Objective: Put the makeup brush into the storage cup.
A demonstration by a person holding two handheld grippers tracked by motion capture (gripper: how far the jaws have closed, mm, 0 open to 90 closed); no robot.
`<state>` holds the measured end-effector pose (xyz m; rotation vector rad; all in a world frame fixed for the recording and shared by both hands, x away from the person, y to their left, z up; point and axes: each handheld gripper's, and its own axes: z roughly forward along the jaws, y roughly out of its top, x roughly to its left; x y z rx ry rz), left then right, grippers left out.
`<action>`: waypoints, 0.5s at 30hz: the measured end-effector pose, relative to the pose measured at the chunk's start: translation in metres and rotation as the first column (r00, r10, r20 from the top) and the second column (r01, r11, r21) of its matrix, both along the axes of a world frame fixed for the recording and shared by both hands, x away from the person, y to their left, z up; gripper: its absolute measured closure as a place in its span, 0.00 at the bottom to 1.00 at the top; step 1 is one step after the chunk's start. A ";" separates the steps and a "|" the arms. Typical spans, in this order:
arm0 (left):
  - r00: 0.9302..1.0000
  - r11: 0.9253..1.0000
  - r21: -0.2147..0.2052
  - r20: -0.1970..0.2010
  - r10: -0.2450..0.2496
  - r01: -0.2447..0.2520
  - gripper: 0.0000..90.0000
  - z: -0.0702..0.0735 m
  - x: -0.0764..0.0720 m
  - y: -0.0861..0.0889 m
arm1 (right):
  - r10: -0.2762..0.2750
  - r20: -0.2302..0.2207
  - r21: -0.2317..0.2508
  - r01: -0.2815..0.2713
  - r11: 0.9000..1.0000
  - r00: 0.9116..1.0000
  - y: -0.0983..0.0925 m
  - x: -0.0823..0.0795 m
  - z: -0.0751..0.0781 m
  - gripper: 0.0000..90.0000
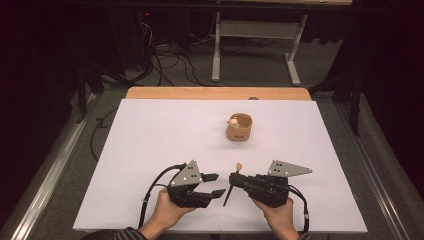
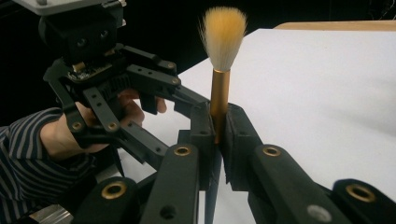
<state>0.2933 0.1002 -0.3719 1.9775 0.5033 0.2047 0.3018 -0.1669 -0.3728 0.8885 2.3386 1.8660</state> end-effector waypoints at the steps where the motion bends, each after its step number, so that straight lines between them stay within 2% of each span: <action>1: 1.000 1.000 -0.006 -0.008 0.008 -0.008 0.50 0.001 0.001 0.003 | -0.003 0.001 -0.003 0.003 1.000 1.000 -0.001 0.000 0.001 0.96; 5: 1.000 1.000 -0.009 -0.016 0.020 -0.020 0.47 0.003 0.002 0.009 | -0.006 0.008 -0.002 0.006 1.000 1.000 -0.004 0.000 0.002 0.96; 8: 1.000 0.999 -0.017 -0.010 0.029 -0.029 0.40 0.004 0.003 0.017 | -0.019 0.018 0.001 0.019 1.000 1.000 -0.005 -0.001 0.003 0.96; 15: 0.999 0.998 -0.019 -0.010 0.054 -0.054 0.39 0.007 0.004 0.029 | -0.028 0.033 0.001 0.028 1.000 0.999 -0.007 -0.002 0.005 0.96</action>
